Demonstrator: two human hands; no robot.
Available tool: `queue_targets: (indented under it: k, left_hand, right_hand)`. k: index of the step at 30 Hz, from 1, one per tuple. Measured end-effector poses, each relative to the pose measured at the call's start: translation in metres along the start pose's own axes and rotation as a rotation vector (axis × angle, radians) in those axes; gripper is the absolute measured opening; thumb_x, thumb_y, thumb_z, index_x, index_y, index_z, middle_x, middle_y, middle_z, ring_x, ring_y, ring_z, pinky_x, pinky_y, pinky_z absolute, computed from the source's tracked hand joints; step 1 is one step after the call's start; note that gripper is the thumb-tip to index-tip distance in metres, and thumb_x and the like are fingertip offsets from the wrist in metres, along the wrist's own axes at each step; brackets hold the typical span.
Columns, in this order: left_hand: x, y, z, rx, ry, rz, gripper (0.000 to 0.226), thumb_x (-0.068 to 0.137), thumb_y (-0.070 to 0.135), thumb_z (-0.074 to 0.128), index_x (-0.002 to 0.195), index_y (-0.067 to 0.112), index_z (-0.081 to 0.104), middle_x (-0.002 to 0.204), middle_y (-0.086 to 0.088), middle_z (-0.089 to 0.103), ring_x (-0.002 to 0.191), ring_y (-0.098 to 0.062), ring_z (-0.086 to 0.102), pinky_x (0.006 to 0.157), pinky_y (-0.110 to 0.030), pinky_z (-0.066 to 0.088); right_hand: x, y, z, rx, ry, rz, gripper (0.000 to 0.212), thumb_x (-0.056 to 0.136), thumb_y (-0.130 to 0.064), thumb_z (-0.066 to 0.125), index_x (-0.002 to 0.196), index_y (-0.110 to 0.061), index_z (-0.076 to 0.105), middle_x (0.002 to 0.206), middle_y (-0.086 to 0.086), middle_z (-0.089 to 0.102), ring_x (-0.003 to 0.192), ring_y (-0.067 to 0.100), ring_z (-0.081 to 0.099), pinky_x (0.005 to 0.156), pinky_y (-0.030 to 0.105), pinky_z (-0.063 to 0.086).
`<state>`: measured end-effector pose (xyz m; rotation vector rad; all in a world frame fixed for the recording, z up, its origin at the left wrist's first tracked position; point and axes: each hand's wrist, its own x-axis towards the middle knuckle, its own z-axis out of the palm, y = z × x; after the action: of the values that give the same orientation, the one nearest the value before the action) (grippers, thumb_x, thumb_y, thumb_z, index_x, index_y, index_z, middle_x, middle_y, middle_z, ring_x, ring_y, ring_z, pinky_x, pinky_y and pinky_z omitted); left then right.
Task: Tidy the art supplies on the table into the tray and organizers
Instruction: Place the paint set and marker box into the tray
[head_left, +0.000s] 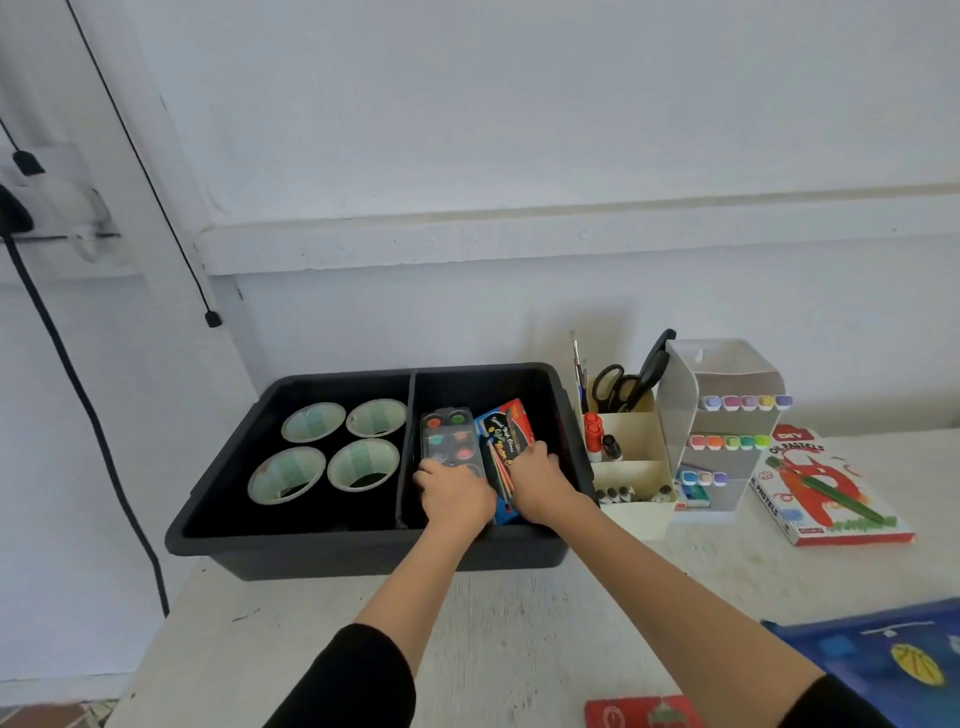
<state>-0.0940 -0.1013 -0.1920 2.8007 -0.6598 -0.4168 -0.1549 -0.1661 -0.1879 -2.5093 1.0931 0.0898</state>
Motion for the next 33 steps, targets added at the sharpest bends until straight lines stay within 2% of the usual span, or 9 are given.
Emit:
queue_targets:
  k: [5, 11, 16, 18, 22, 25, 27, 29, 33]
  left_hand:
    - [0.004, 0.000, 0.002, 0.063, -0.036, 0.026, 0.053, 0.100, 0.039, 0.035, 0.135, -0.001, 0.038, 0.146, -0.021, 0.010, 0.133, -0.033, 0.019, 0.104, -0.035, 0.034]
    - [0.010, -0.001, 0.005, 0.145, -0.065, 0.063, 0.049, 0.101, 0.035, 0.033, 0.137, 0.002, 0.039, 0.146, -0.021, 0.007, 0.135, -0.035, 0.016, 0.112, -0.039, 0.026]
    - [0.013, 0.004, 0.007, 0.048, -0.112, 0.118, 0.062, 0.097, 0.021, 0.041, 0.143, -0.011, 0.013, 0.153, -0.024, -0.012, 0.144, -0.034, -0.005, 0.117, -0.039, 0.005]
    - [0.015, 0.004, 0.006, -0.032, -0.150, 0.109, 0.067, 0.096, 0.019, 0.040, 0.143, -0.011, 0.003, 0.153, -0.021, -0.017, 0.144, -0.031, -0.010, 0.117, -0.038, 0.001]
    - [0.016, 0.004, 0.005, -0.010, -0.151, 0.100, 0.067, 0.096, 0.017, 0.039, 0.144, -0.010, -0.001, 0.153, -0.019, -0.018, 0.143, -0.030, -0.011, 0.117, -0.038, -0.001]
    - [0.010, 0.003, 0.002, 0.019, -0.140, 0.093, 0.066, 0.097, 0.018, 0.040, 0.144, -0.010, 0.002, 0.155, -0.020, -0.009, 0.144, -0.032, -0.003, 0.118, -0.041, 0.006]
    - [0.006, 0.003, -0.003, -0.064, -0.068, 0.073, 0.054, 0.097, 0.019, 0.040, 0.141, -0.007, 0.022, 0.150, -0.021, 0.019, 0.139, -0.033, 0.022, 0.113, -0.043, 0.024]
    - [-0.002, 0.002, -0.009, -0.156, 0.178, 0.128, 0.035, 0.097, 0.020, 0.039, 0.124, -0.001, 0.048, 0.128, -0.018, 0.050, 0.116, -0.031, 0.049, 0.096, -0.041, 0.041]
    - [-0.036, 0.007, -0.010, -0.561, 0.650, 0.416, 0.018, 0.091, 0.009, 0.050, 0.104, 0.008, 0.062, 0.098, -0.004, 0.064, 0.086, -0.016, 0.058, 0.075, -0.030, 0.047]
  right_hand:
    - [0.010, 0.005, 0.006, -0.147, -0.045, -0.071, 0.056, 0.092, -0.021, 0.052, 0.136, 0.007, 0.031, 0.133, 0.024, 0.034, 0.120, 0.032, 0.037, 0.099, 0.037, 0.041]
    - [0.019, 0.008, 0.011, -0.285, -0.130, -0.102, 0.038, 0.095, -0.025, 0.042, 0.122, 0.000, 0.050, 0.127, 0.020, 0.048, 0.121, 0.034, 0.031, 0.100, 0.039, 0.033]
    - [0.025, 0.009, 0.018, -0.254, -0.222, -0.090, 0.071, 0.097, -0.035, 0.043, 0.149, -0.004, 0.005, 0.155, 0.023, -0.004, 0.141, 0.039, 0.006, 0.114, 0.045, 0.014]
    - [0.026, 0.010, 0.017, -0.279, -0.224, -0.098, 0.073, 0.098, -0.036, 0.040, 0.150, -0.005, 0.000, 0.156, 0.022, -0.008, 0.143, 0.038, 0.002, 0.115, 0.044, 0.011]
    - [0.025, 0.008, 0.014, -0.282, -0.211, -0.097, 0.070, 0.098, -0.029, 0.042, 0.150, -0.005, 0.002, 0.156, 0.021, -0.004, 0.143, 0.038, 0.003, 0.115, 0.044, 0.012]
    - [0.018, 0.006, 0.009, -0.167, -0.102, -0.092, 0.052, 0.097, -0.023, 0.043, 0.142, -0.001, 0.029, 0.150, 0.022, 0.022, 0.134, 0.037, 0.025, 0.107, 0.043, 0.029]
    - [0.009, 0.003, 0.000, -0.041, 0.096, -0.135, 0.031, 0.095, -0.016, 0.045, 0.122, -0.001, 0.050, 0.128, 0.018, 0.048, 0.112, 0.029, 0.049, 0.087, 0.035, 0.044]
    - [-0.005, 0.002, -0.010, 0.113, 0.329, -0.200, 0.020, 0.095, -0.013, 0.046, 0.109, -0.006, 0.058, 0.109, 0.011, 0.059, 0.092, 0.021, 0.057, 0.073, 0.028, 0.047]
    - [-0.045, 0.015, -0.020, 0.316, 0.583, -0.381, 0.018, 0.095, -0.015, 0.046, 0.096, -0.010, 0.063, 0.094, 0.004, 0.062, 0.088, 0.014, 0.056, 0.079, 0.028, 0.049]
